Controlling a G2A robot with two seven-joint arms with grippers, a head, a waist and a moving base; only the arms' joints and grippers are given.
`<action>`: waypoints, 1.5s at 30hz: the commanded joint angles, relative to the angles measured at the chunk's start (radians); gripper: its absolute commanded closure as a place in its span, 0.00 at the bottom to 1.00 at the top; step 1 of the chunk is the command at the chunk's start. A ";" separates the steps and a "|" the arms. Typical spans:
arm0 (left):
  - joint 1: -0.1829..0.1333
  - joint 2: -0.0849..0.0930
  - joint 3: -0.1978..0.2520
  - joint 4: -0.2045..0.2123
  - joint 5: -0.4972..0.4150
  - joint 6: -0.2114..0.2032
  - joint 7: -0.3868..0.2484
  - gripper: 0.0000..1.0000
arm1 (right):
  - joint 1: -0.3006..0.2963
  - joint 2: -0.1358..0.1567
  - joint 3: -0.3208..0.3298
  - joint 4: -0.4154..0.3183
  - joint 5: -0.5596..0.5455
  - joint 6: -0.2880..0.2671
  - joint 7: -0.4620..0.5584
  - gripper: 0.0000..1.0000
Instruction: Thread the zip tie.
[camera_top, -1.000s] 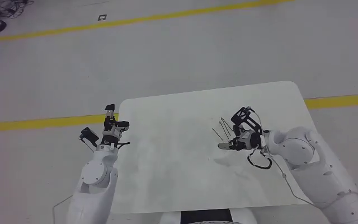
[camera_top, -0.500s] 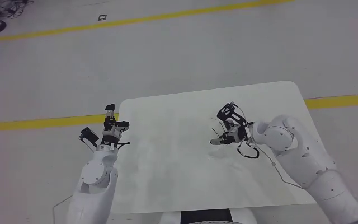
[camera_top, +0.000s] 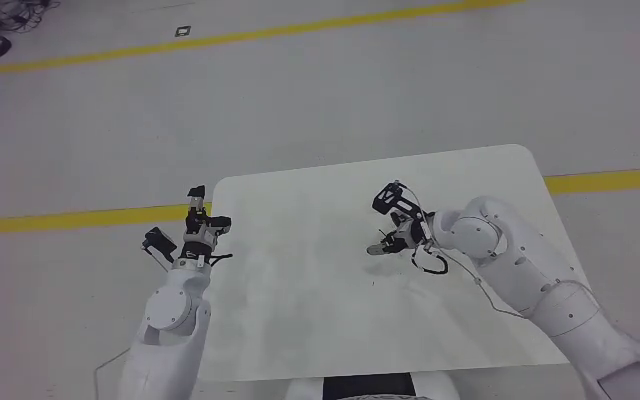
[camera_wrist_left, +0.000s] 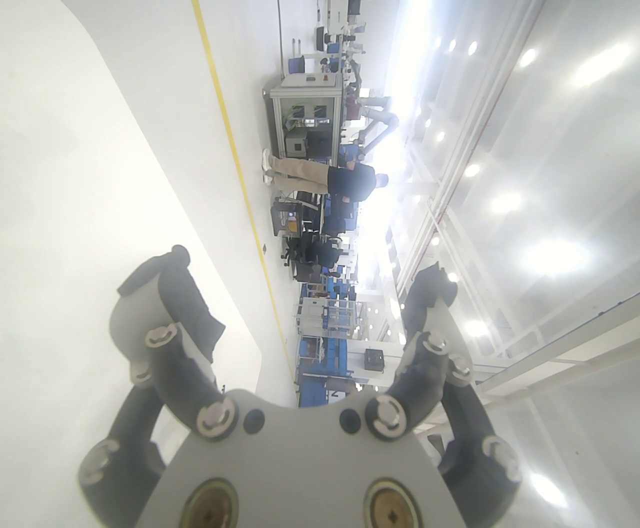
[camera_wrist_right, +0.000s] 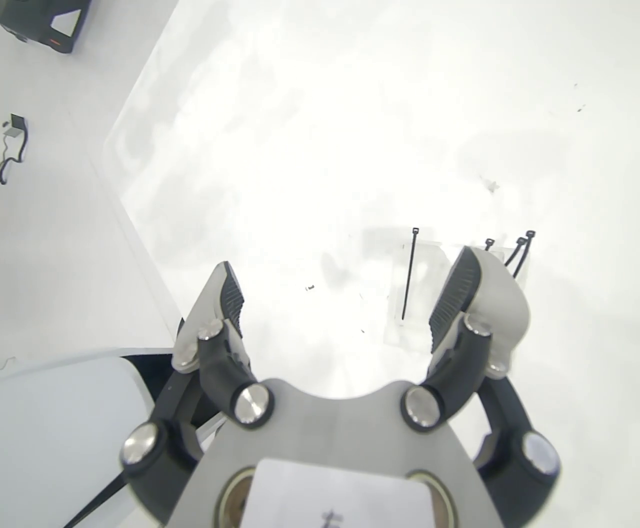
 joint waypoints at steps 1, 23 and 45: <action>0.000 0.000 0.000 0.000 0.000 0.000 0.000 0.00 | 0.000 0.000 0.000 0.000 0.000 0.000 0.000 0.00; 0.000 0.000 0.000 0.000 0.000 0.000 0.000 0.00 | 0.016 -0.005 -0.016 0.099 0.022 0.054 0.027 0.00; 0.000 0.000 0.000 0.000 0.000 0.000 0.000 0.00 | 0.048 -0.026 -0.057 0.128 -0.084 0.215 -0.039 0.66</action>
